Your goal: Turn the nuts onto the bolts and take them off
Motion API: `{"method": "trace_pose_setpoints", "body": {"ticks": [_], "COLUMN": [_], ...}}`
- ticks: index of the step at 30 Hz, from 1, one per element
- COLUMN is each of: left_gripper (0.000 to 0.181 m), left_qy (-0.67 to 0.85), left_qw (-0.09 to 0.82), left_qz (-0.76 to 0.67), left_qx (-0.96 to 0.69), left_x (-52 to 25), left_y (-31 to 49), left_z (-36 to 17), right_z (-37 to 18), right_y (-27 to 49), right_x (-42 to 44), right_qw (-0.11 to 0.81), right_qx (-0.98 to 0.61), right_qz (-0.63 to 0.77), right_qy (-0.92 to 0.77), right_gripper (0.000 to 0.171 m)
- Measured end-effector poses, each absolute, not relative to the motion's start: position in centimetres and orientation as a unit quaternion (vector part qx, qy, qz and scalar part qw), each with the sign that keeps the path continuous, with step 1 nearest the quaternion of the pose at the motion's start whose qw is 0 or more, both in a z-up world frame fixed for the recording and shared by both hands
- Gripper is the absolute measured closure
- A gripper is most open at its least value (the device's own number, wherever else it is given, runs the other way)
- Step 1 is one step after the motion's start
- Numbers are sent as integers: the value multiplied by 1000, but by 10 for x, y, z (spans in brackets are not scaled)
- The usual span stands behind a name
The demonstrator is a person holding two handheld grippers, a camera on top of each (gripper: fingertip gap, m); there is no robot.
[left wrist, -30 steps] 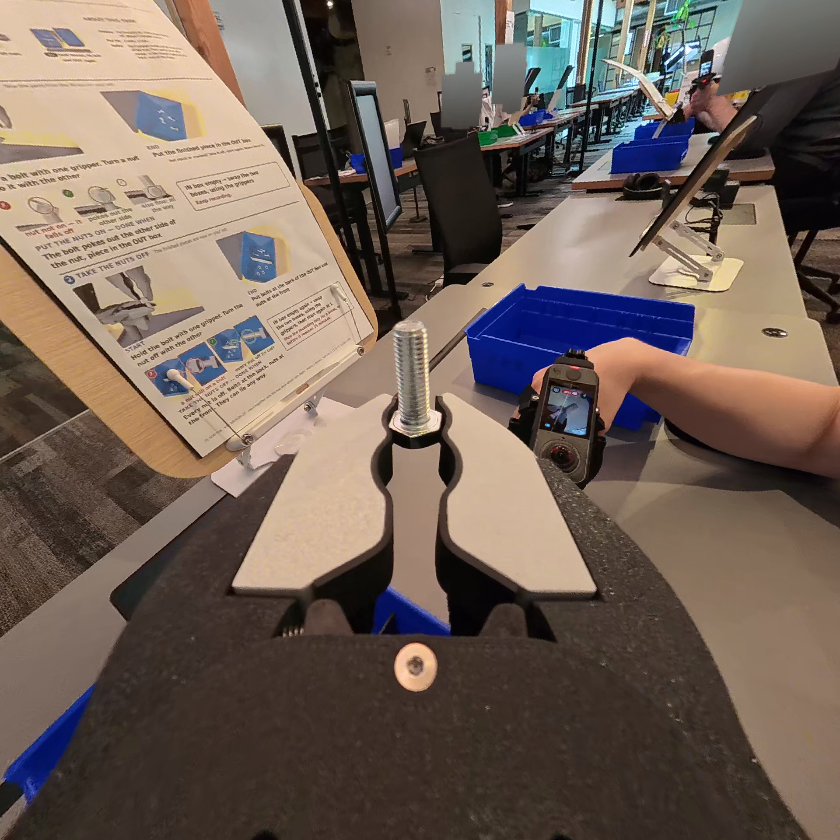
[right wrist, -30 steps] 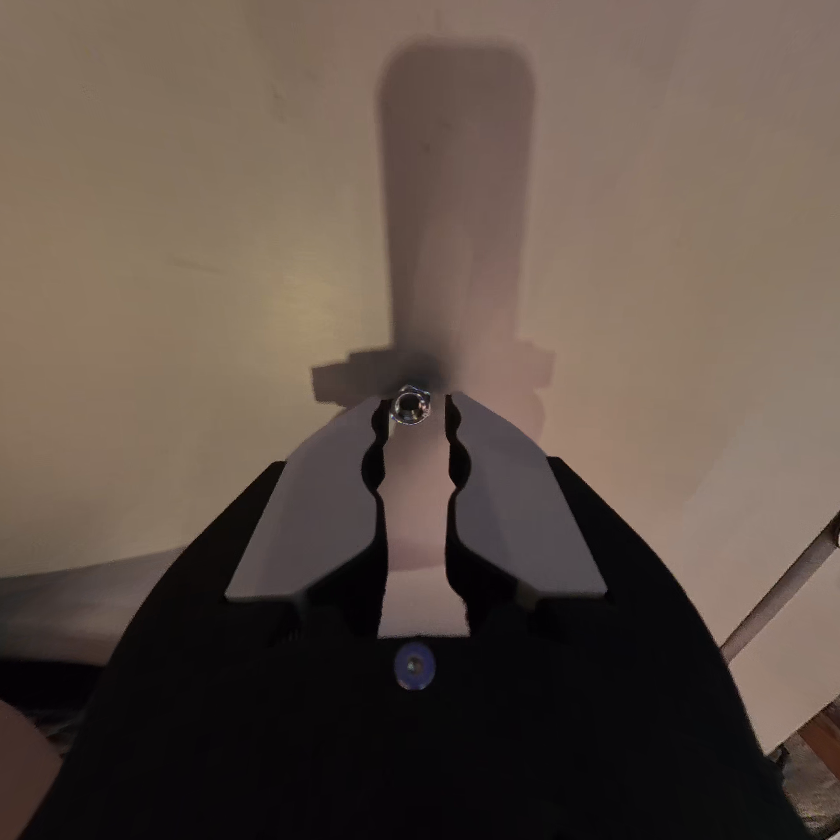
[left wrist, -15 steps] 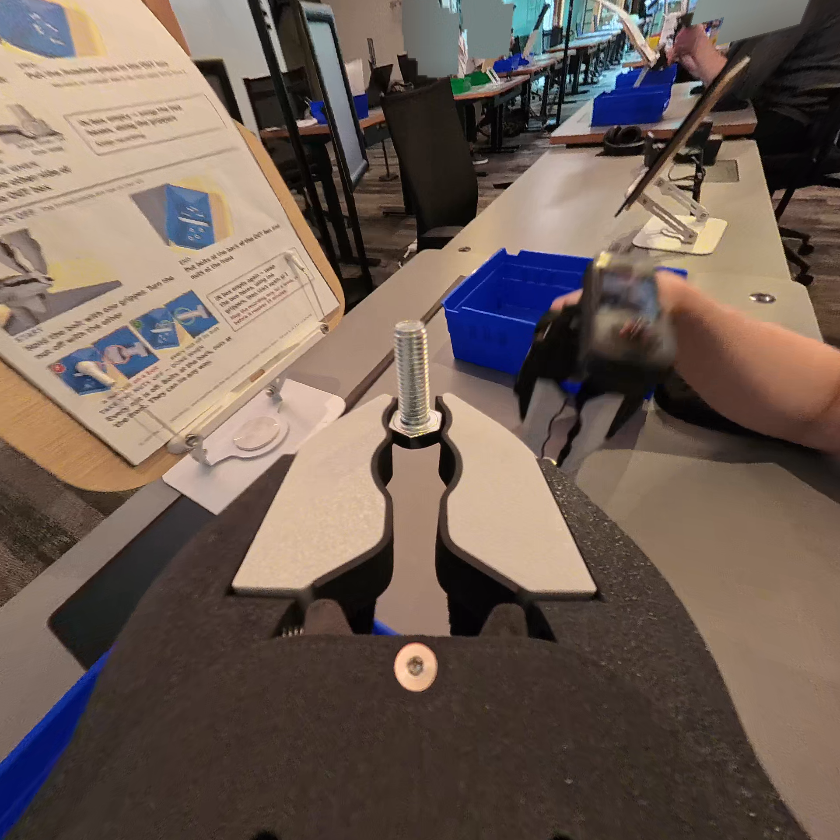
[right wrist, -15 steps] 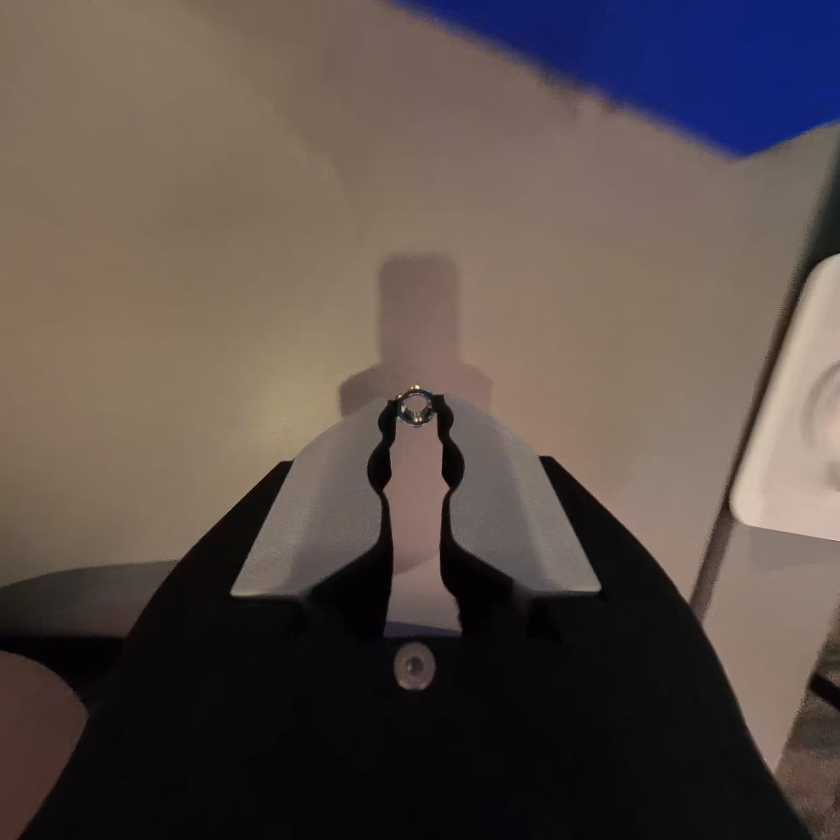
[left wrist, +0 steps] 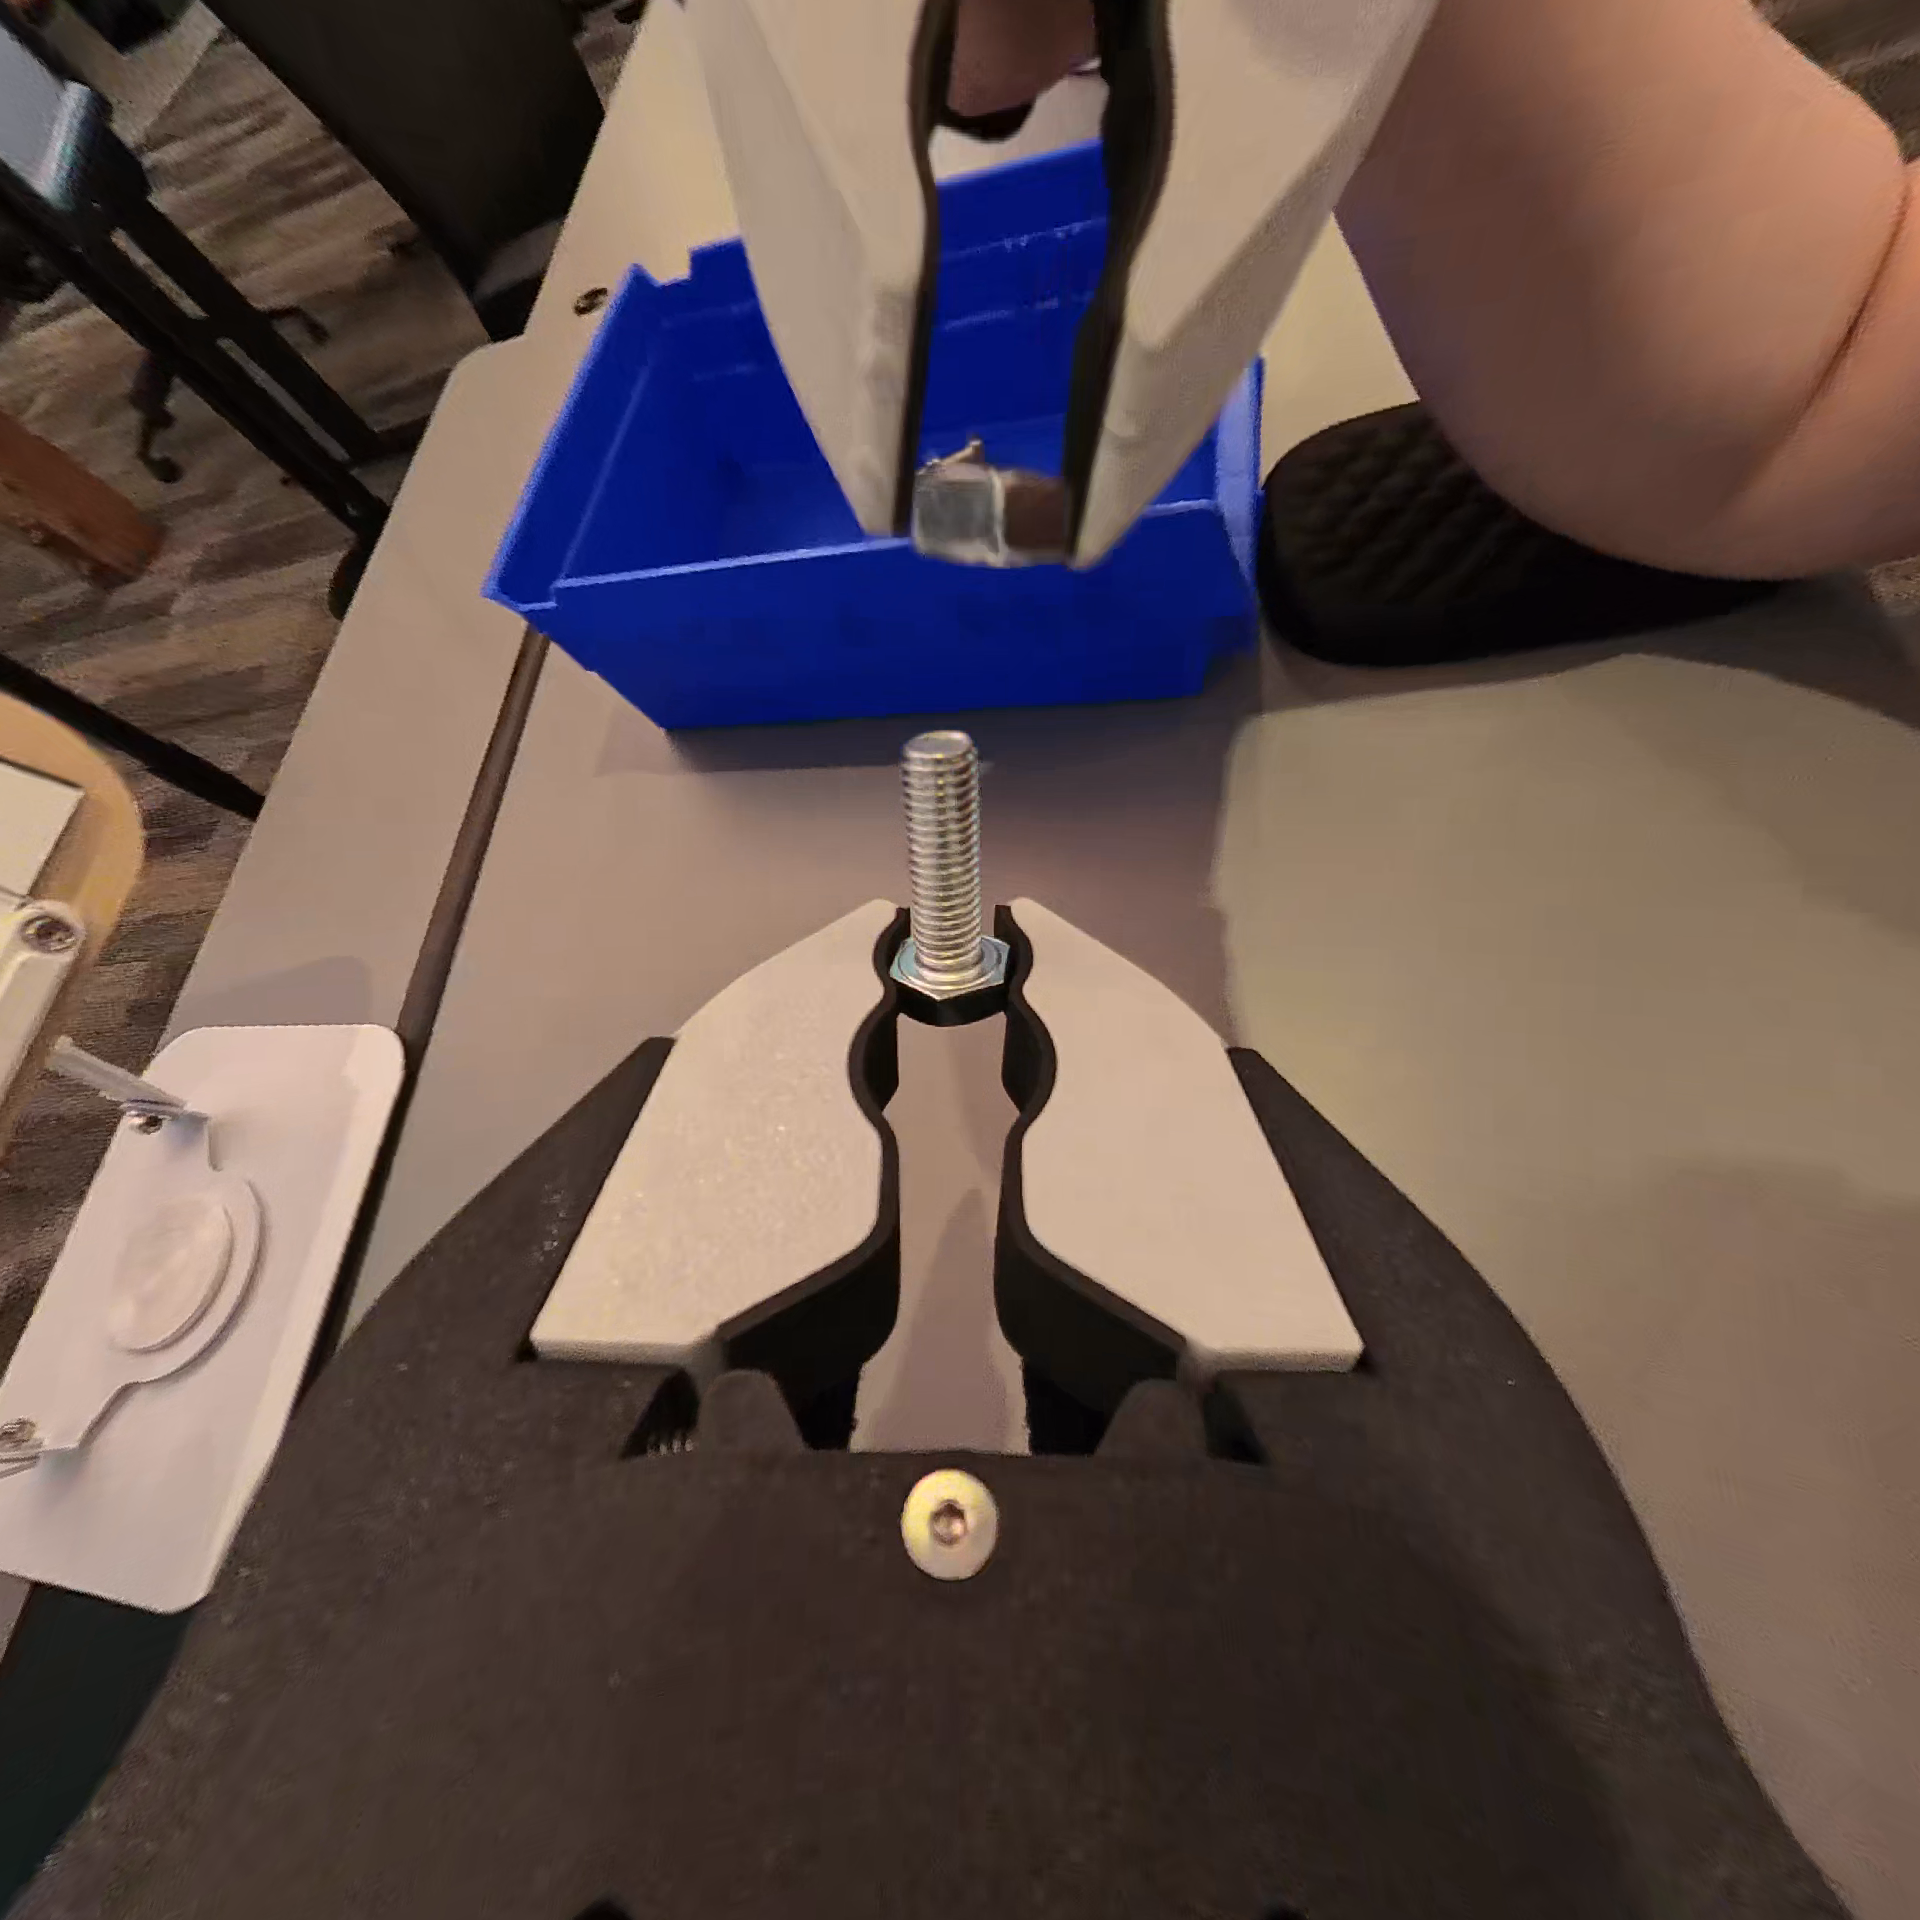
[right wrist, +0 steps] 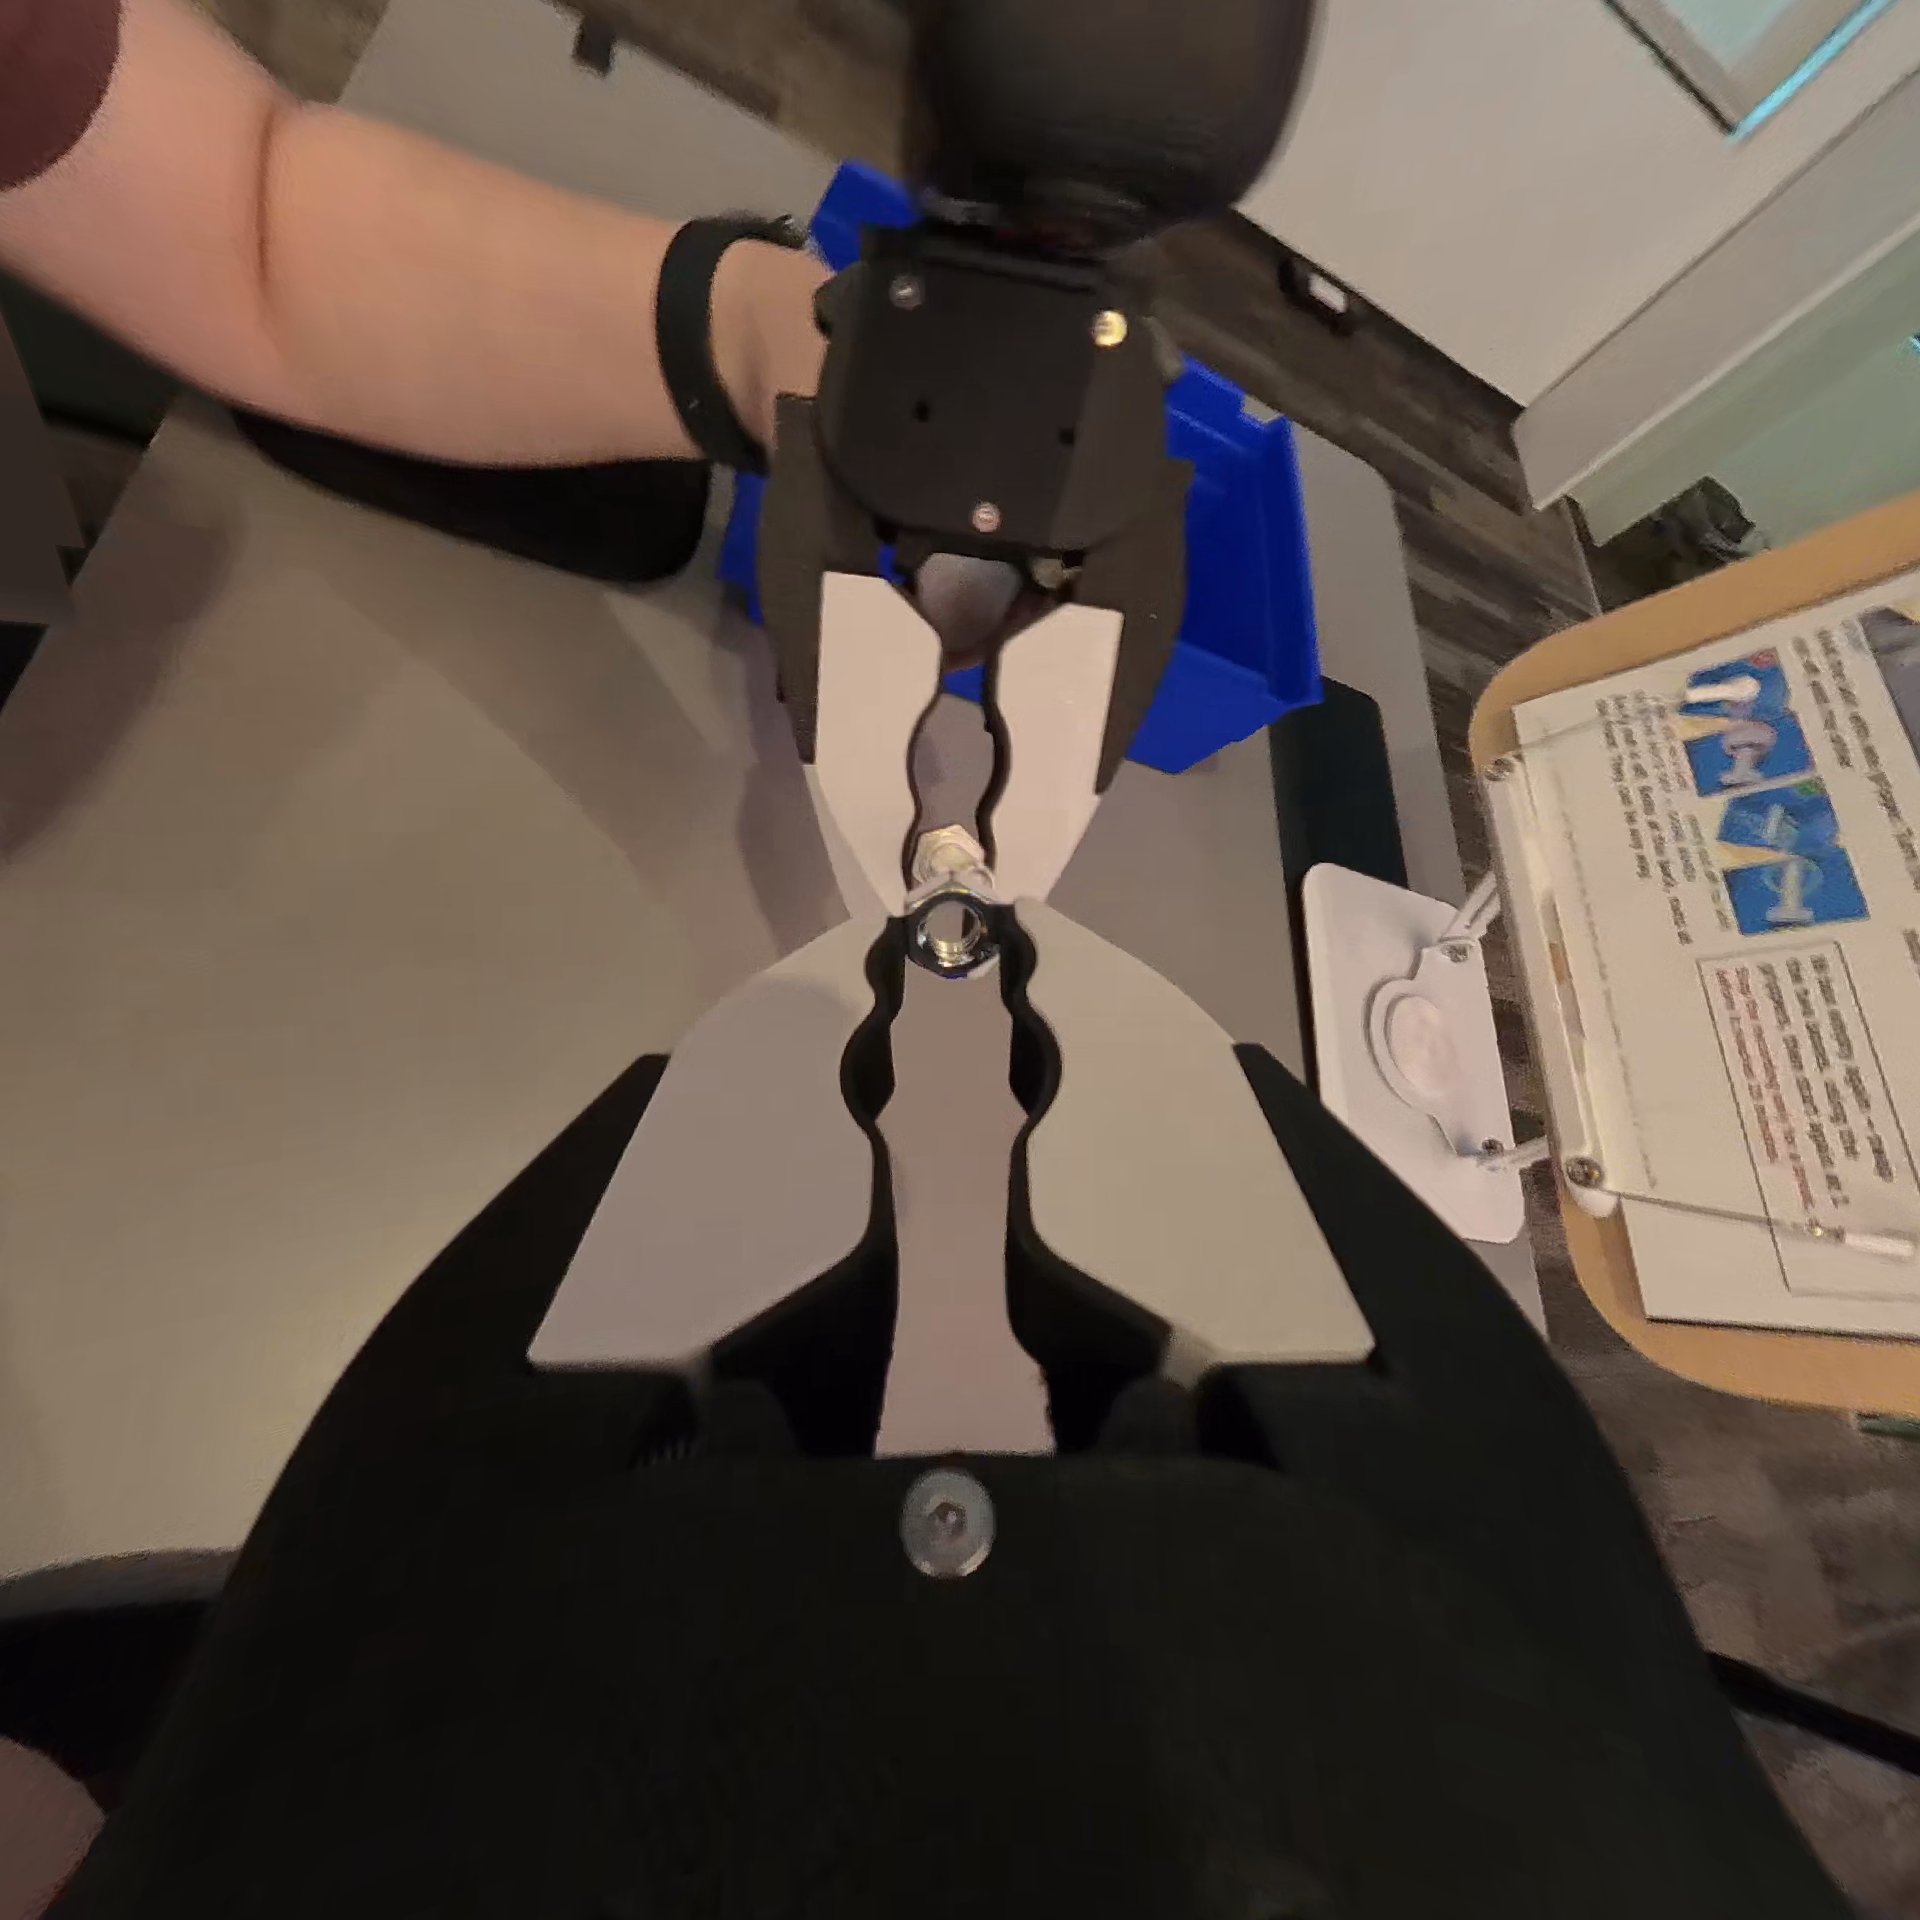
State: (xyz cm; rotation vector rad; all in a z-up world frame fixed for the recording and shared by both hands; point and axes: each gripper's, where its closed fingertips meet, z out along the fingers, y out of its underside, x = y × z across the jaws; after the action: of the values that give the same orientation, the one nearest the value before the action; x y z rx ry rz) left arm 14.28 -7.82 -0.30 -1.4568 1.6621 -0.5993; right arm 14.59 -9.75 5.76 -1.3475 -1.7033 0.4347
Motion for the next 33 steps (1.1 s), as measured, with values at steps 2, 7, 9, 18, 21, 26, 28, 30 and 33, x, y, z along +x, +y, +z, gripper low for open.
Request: {"method": "trace_pose_setpoints", "body": {"ticks": [2,7,9,18,21,26,28,30,33], "left_gripper": [166,166,166,167,167,167,167,167,166], "left_qy": [666,682,690,748,735,672,658,643,619], "left_qw": [402,390,387,341,346,383,387,390,399], "left_qz": [-245,-240,-240,-233,-229,-208,-188,-167,-144], "left_qx": [-579,-570,-563,-520,-537,-599,-619,-637,-661], "left_x": [145,144,144,144,144,139,136,133,130], "left_y": [-83,-91,-95,-123,-116,-83,-74,-65,-53], "left_z": [-6,-8,-9,-23,-23,-11,-12,-13,-13], "right_z": [51,43,41,28,32,42,41,40,39], "right_y": [-101,-102,-104,-131,-122,-90,-81,-73,-63], "right_x": [142,136,135,135,132,126,125,124,123], "right_qw": [438,426,421,383,387,378,363,352,358], "right_qx": [-532,-527,-525,-474,-514,-649,-695,-731,-753], "right_qz": [163,144,141,151,162,215,239,265,272], "right_qy": [-706,-721,-726,-778,-748,-624,-573,-521,-480], "right_gripper": [153,153,153,153,153,153,153,153,153]}}
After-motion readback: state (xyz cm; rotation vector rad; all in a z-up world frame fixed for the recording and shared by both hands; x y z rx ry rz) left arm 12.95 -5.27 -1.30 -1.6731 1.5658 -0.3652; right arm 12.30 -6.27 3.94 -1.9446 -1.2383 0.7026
